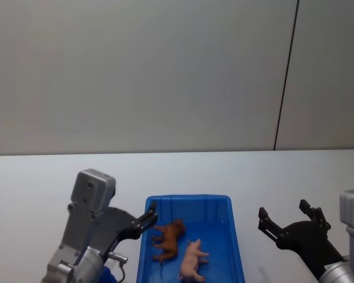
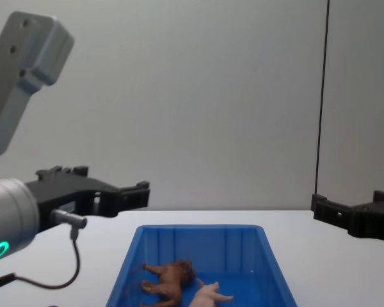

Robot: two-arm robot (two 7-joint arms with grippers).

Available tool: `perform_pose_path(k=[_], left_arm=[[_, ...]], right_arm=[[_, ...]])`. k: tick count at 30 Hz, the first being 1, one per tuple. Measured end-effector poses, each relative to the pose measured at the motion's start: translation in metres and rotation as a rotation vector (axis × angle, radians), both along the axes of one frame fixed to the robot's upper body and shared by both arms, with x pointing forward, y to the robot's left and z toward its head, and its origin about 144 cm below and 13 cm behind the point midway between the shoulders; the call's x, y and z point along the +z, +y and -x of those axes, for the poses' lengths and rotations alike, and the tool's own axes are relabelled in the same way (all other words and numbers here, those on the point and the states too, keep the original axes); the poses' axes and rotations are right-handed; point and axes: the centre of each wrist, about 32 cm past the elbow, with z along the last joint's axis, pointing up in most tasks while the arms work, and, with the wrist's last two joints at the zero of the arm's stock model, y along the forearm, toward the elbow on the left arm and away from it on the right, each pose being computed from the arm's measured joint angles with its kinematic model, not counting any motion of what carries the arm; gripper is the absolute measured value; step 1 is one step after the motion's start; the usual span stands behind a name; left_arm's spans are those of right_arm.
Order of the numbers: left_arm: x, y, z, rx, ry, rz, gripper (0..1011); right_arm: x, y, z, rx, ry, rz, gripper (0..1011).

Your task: Pick up the two dolls from the table and place them into the box.

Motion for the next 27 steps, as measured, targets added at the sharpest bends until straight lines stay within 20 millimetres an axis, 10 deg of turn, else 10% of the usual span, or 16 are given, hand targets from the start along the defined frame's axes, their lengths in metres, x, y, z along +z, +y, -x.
perform_pose_path(k=[27], left_arm=[[-0.009, 0.021, 0.023, 0.122, 0.233, -0.002, 1002]], right_arm=[[0.0, 0.0, 0.001, -0.004, -0.001, 0.0, 1001]])
